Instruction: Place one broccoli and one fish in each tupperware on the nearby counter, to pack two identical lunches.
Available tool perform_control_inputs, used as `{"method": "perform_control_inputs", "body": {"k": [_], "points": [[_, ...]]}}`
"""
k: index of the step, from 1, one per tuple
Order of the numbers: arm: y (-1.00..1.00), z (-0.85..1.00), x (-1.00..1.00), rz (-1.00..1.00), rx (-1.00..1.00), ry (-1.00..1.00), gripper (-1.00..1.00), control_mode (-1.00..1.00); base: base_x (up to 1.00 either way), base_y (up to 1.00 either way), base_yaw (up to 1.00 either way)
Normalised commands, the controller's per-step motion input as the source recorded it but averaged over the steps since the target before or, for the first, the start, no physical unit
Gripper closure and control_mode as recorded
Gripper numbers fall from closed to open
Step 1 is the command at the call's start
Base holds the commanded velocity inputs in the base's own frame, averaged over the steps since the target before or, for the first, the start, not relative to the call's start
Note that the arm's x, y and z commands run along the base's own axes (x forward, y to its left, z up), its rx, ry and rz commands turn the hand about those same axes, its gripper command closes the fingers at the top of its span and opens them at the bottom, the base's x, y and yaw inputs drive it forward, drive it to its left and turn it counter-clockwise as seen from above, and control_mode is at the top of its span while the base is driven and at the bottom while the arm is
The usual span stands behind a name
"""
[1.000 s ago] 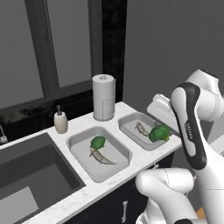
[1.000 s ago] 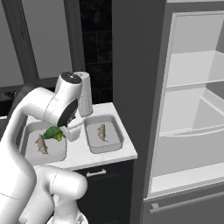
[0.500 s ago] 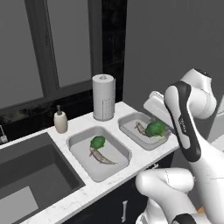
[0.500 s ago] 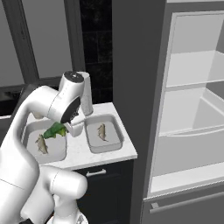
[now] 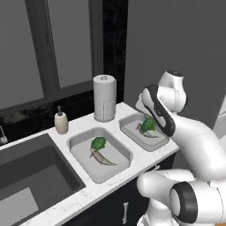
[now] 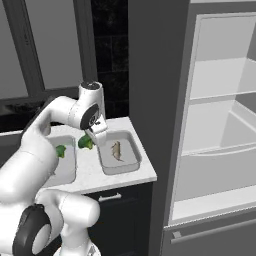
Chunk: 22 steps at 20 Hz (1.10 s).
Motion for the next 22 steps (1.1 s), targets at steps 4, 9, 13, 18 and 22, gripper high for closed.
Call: {"method": "perform_control_inputs", "body": {"k": [4,9,13,18,22], "points": [[-0.53,-0.27,1.00,-0.14,-0.06,0.00,1.00,-1.00,0.00,0.00,0.00],[-0.42,-0.59,1.00,-0.04,-0.13,0.03,1.00,-1.00,0.00,0.00,0.00],[-0.06,-0.77,0.63,0.01,-0.22,0.03,1.00,-1.00,0.00,0.00,0.00],[-0.12,-0.41,-0.03,0.00,-0.07,0.09,1.00,-1.00,0.00,0.00,0.00],[-0.44,-0.32,-0.33,0.00,0.00,0.11,1.00,-1.00,0.00,0.00,0.00]]}}
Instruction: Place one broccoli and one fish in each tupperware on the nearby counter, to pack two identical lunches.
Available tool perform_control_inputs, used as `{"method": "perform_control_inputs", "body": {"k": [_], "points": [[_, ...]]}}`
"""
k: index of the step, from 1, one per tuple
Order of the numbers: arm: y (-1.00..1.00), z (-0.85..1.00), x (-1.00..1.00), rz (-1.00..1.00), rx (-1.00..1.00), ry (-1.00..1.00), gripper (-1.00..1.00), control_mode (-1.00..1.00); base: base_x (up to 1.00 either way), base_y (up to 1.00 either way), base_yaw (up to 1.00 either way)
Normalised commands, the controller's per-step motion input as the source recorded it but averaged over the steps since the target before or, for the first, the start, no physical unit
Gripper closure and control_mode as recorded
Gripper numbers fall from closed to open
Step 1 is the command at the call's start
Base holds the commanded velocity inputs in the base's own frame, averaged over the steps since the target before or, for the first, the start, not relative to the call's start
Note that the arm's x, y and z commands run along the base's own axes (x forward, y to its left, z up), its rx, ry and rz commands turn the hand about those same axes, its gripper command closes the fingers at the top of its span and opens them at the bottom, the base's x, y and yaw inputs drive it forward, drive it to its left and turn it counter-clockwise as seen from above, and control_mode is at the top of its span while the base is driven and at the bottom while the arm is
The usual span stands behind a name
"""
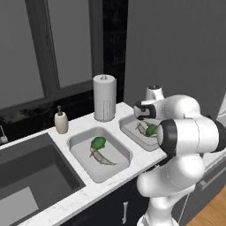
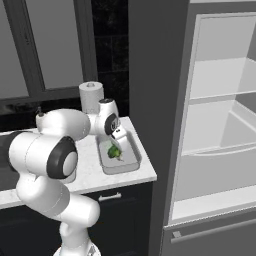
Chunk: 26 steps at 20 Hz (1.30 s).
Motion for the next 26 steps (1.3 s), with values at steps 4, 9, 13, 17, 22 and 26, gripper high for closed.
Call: {"method": "perform_control_inputs", "body": {"k": [4,9,13,17,22,26], "points": [[-0.39,-0.33,-0.32,0.00,0.00,0.12,1.00,-1.00,0.00,0.00,0.00],[0.03,-0.34,0.14,0.00,-0.02,0.06,1.00,-1.00,0.00,0.00,0.00],[0.00,0.00,0.53,-0.06,0.00,0.01,1.00,-1.00,0.00,0.00,0.00],[0.01,-0.03,0.50,-0.10,0.00,0.01,1.00,-1.00,0.00,0.00,0.00],[0.16,-0.30,0.13,-0.09,0.00,0.00,1.00,-1.00,0.00,0.00,0.00],[0.09,-0.35,-0.16,-0.16,0.00,0.00,-1.00,-1.00,0.00,0.00,0.00]]}}
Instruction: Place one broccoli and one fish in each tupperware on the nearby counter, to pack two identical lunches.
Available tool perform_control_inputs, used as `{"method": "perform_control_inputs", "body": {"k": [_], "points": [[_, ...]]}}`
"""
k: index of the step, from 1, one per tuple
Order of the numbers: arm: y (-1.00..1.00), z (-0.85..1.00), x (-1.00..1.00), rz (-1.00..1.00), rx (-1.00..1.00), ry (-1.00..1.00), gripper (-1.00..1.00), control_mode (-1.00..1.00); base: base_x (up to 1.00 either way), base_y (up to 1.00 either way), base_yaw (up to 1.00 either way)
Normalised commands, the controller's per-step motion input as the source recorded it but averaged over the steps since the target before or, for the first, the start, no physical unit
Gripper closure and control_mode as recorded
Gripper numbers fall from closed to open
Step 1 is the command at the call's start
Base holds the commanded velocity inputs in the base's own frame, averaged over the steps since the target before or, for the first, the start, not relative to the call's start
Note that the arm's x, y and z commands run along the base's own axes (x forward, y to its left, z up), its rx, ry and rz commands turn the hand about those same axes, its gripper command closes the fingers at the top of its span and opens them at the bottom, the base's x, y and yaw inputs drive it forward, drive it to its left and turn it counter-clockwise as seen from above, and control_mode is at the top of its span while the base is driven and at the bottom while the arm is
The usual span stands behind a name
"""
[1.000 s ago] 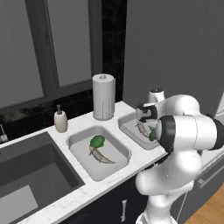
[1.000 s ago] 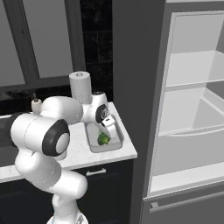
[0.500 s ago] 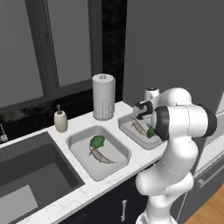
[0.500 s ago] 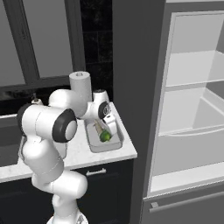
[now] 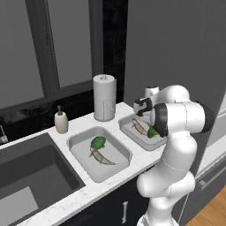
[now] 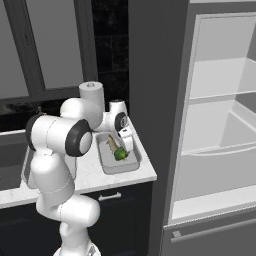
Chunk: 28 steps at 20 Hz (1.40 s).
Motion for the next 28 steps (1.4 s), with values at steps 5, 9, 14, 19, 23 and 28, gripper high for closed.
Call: {"method": "perform_control_inputs", "body": {"k": [5,9,14,19,23,28], "points": [[0.10,-0.07,-0.16,-0.13,-0.01,0.00,-1.00,-1.00,0.00,0.00,0.00],[0.22,0.02,-0.03,-0.02,-0.05,0.00,-1.00,-1.00,0.00,0.00,0.00],[0.26,0.29,0.00,-0.02,-0.12,0.00,-1.00,-1.00,0.00,0.00,0.00],[0.20,0.54,-0.10,0.00,-0.19,0.08,-1.00,-1.00,0.00,0.00,0.00],[0.33,0.17,-0.43,0.07,-0.11,0.14,-1.00,-1.00,0.00,0.00,0.00],[0.34,0.17,-0.57,0.27,0.00,0.12,-1.00,-1.00,0.00,0.00,0.00]]}}
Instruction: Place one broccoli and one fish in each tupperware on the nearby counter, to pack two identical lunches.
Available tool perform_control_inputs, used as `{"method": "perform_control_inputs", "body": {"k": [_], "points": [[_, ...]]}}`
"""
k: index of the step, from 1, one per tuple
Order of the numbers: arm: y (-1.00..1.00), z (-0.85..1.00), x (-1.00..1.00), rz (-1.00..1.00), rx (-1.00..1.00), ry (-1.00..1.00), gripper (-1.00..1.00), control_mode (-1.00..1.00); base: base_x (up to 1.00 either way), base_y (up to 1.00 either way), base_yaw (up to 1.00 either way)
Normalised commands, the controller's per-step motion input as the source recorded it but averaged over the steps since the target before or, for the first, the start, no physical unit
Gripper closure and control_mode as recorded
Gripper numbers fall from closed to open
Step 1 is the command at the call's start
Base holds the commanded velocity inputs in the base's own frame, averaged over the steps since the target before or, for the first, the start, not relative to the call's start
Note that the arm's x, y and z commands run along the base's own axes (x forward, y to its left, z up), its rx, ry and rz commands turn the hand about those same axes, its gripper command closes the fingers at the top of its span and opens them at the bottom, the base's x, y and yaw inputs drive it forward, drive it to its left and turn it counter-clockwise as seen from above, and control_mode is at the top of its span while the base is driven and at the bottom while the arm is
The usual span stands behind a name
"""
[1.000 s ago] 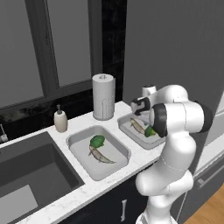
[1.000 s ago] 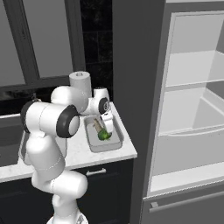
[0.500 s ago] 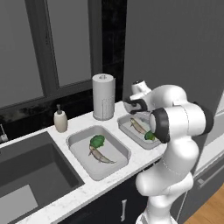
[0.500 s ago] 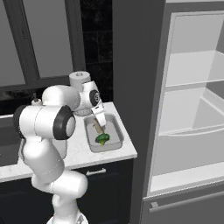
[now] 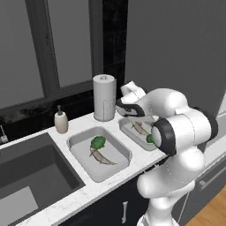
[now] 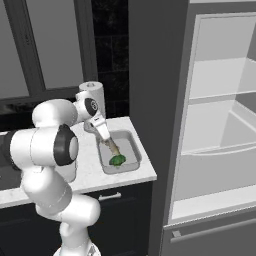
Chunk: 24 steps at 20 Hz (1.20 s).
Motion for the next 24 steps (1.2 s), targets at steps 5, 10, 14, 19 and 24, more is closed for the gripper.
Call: {"method": "perform_control_inputs", "body": {"k": [5,10,14,19,24], "points": [[0.36,0.22,-0.47,0.68,0.03,0.17,-1.00,-1.00,0.00,0.00,0.00],[0.16,0.31,-0.57,0.74,0.14,0.09,-1.00,-1.00,0.00,0.00,0.00],[0.00,0.34,-0.78,0.52,0.41,0.00,-1.00,-1.00,0.00,0.00,0.00],[0.00,0.50,-0.79,0.41,0.35,-0.04,-1.00,-1.00,0.00,0.00,0.00],[0.00,0.29,-0.64,0.21,0.10,-0.08,-1.00,-1.00,0.00,0.00,0.00]]}}
